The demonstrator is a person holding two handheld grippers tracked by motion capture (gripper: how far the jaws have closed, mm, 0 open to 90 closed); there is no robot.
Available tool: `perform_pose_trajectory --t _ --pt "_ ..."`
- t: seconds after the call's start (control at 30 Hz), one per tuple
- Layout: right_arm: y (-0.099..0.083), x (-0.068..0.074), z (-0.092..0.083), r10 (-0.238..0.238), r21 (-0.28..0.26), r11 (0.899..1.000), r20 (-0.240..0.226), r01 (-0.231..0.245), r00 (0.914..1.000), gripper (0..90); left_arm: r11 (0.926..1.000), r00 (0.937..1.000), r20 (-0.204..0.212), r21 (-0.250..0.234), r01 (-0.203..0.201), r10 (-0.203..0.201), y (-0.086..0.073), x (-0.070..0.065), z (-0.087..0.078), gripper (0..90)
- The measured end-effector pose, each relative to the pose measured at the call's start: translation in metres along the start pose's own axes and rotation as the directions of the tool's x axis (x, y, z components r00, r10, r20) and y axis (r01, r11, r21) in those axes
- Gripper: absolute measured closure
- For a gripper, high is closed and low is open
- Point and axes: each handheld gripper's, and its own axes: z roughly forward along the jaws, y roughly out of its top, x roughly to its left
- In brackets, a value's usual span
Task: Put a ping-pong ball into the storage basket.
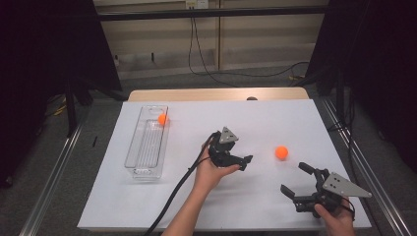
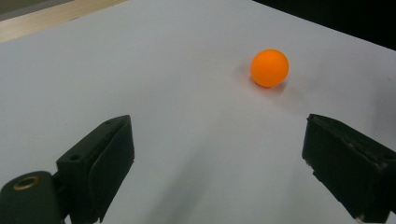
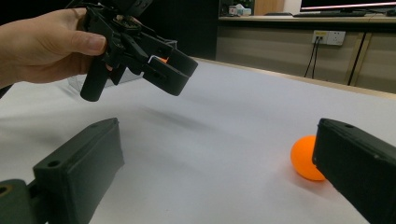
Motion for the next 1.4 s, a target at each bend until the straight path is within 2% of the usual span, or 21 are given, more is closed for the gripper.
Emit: perform_pose_trajectory --t 1.4 --pt "0.0 0.0 -0.001 -0.002 0.0 1.0 0.0 0.002 1.0 1.7 0.9999 0.9987 0.05 0.005 0.014 -0.014 0.004 -0.01 0.025 9.2"
